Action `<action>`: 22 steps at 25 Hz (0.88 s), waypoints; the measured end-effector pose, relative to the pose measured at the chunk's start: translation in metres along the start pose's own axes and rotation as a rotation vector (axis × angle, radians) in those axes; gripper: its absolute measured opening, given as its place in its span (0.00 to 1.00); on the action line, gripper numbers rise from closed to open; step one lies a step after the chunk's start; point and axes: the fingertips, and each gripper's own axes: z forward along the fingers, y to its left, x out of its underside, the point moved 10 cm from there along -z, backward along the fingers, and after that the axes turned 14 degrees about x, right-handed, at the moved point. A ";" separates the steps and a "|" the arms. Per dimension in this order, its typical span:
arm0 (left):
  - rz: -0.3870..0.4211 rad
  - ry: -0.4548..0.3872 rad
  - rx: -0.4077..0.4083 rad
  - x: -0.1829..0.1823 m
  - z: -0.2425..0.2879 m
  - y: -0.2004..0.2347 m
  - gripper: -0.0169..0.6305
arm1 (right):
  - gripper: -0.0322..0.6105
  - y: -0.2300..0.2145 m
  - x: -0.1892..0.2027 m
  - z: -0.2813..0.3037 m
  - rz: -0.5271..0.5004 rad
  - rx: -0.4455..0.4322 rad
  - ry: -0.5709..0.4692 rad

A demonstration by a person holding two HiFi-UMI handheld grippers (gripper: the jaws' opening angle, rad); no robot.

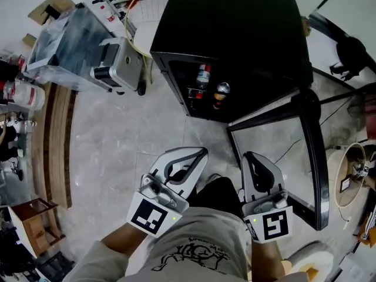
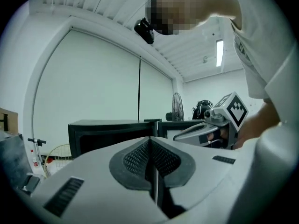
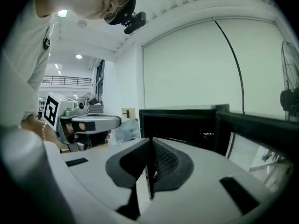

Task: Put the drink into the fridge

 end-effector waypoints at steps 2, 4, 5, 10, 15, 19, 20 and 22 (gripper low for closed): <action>0.001 0.000 0.003 -0.021 -0.005 -0.002 0.06 | 0.09 0.000 -0.017 -0.008 -0.017 -0.010 0.011; 0.000 0.002 0.000 -0.039 -0.011 -0.002 0.06 | 0.09 0.002 -0.034 -0.014 -0.025 -0.018 0.015; -0.001 0.003 -0.003 -0.048 -0.014 -0.002 0.06 | 0.09 0.003 -0.044 -0.016 -0.028 -0.020 0.014; -0.010 -0.003 -0.010 -0.087 -0.022 -0.003 0.06 | 0.09 0.006 -0.084 -0.028 -0.037 -0.025 0.008; 0.012 -0.010 -0.001 -0.117 -0.025 -0.006 0.06 | 0.09 0.009 -0.116 -0.039 -0.042 -0.030 -0.015; 0.014 -0.020 -0.007 -0.131 -0.030 -0.008 0.06 | 0.09 0.011 -0.131 -0.047 -0.038 -0.029 -0.032; 0.022 -0.018 -0.002 -0.133 -0.030 -0.010 0.06 | 0.09 0.012 -0.134 -0.048 -0.034 -0.028 -0.037; 0.046 -0.016 0.011 -0.139 -0.031 -0.013 0.06 | 0.09 0.012 -0.137 -0.052 -0.037 -0.033 -0.036</action>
